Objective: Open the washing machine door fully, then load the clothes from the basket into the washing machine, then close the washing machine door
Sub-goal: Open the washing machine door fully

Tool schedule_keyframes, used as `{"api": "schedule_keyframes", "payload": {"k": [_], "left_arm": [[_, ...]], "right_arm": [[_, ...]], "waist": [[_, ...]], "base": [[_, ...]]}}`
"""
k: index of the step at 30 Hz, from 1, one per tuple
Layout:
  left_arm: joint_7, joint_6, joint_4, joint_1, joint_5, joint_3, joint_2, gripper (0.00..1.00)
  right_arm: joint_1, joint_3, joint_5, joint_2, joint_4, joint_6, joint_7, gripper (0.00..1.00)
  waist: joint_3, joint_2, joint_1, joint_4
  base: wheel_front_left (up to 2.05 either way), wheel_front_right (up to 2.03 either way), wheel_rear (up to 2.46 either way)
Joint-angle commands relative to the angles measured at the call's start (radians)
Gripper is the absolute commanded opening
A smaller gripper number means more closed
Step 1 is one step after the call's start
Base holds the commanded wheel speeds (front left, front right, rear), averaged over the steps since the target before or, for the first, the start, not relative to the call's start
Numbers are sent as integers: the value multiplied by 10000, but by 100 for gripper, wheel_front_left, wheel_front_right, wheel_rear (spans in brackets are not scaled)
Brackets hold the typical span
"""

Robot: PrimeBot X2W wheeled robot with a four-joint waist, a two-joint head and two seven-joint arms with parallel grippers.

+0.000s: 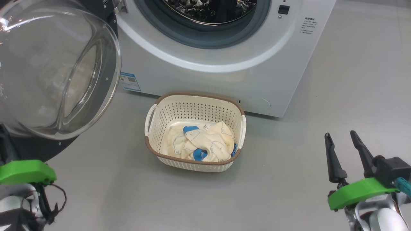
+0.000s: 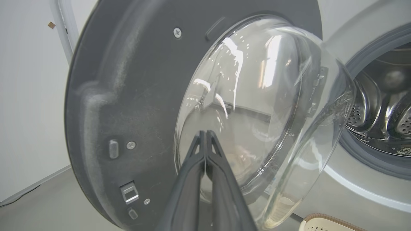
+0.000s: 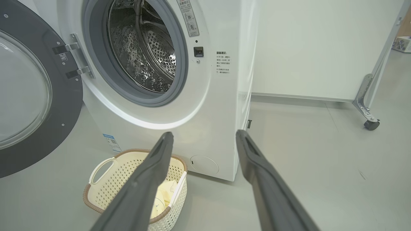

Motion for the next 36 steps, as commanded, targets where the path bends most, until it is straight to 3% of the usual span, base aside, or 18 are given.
{"api": "schedule_keyframes", "payload": {"k": [1,2,3,4,7,19,36], "left_arm": [[-108,73,-739,36,191,349,324,22],[-108,93,-960,205,242,289,281,30],[-108,113,-1184,361,281,224,237,44],[-108,127,-1421,500,327,157,213,65],[62,72,-2057,825,467,-182,156,100],[583,-108,-3486,1482,594,-1298,-340,100],[721,-398,-2845,1627,636,-2265,-692,100]], "right_arm": [[-454,259,-61,-95,-271,-29,-114,100],[-465,284,-94,-95,-264,-29,-121,100],[-481,317,-161,-95,-262,-29,-127,100],[-501,358,-228,-95,-262,-29,-130,100],[-542,498,-278,-95,-295,-29,-138,100],[-584,711,-359,-95,-354,-29,-144,100],[-531,1318,-421,-95,-490,-29,-120,100]], "waist": [[26,0,0,-52],[27,0,0,-76],[34,0,0,-97],[46,0,0,-126],[67,0,0,-184],[-40,0,0,-748],[-438,0,0,-2545]], "base": [[0,0,0],[0,0,0],[0,0,0],[0,0,0],[0,0,0],[0,0,0],[0,0,0]]}}
